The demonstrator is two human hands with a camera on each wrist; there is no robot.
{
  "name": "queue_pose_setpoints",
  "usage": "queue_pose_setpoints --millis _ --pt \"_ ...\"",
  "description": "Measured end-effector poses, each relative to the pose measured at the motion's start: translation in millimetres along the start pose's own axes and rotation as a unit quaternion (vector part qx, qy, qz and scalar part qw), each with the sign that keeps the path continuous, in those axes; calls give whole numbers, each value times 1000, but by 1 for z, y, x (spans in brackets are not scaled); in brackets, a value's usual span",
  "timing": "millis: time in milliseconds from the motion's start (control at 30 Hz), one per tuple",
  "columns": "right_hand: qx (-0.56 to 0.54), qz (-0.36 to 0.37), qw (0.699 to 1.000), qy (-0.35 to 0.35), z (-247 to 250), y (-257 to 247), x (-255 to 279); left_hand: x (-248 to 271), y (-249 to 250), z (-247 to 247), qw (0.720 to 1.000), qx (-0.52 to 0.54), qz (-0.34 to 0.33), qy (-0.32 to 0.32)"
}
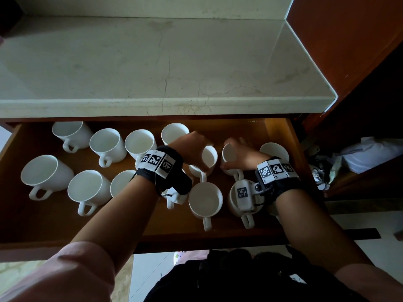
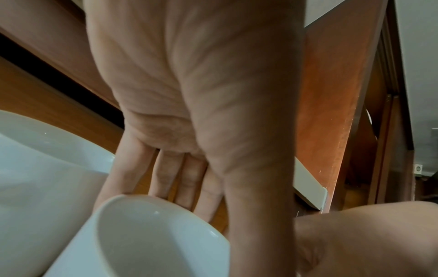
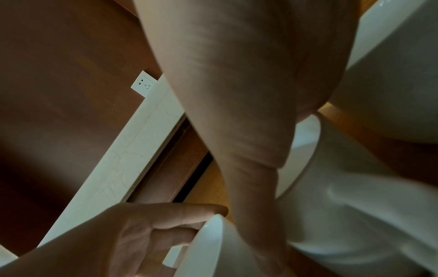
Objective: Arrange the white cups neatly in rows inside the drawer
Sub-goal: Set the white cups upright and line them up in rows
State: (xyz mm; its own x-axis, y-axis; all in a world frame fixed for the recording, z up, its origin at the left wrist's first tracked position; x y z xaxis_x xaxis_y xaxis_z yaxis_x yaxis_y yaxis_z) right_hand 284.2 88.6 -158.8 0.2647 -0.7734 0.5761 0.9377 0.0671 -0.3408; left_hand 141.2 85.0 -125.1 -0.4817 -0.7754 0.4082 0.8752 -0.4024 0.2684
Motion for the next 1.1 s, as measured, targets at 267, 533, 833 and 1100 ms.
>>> queue_pose_setpoints --millis 267,533,833,1100 --pt "-7 2 1000 -2 -1 1 -1 1 1 -2 1000 -3 2 -11" --pt "-3 -2 1000 -5 -1 1 -1 0 1 -3 1000 -1 9 -16" --pt "-2 -4 1000 -5 -1 0 -1 2 -6 -8 999 37 6 -33" --pt "-1 -8 1000 -6 -1 1 -1 10 -12 -3 995 97 -13 -12"
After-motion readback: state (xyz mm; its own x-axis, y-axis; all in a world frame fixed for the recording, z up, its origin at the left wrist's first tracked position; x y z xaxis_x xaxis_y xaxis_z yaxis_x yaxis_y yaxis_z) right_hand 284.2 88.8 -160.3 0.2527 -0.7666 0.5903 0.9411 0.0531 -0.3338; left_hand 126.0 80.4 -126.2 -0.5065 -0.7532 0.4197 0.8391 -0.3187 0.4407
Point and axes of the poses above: each hand's wrist, its own x-axis away from the middle knuckle, its own z-axis out of the back of the hand, y = z × x, the point moved 7 cm from there along -x, towards the middle knuckle, and after that the axes turned 8 degrees about -y, right-handed, at the moved point
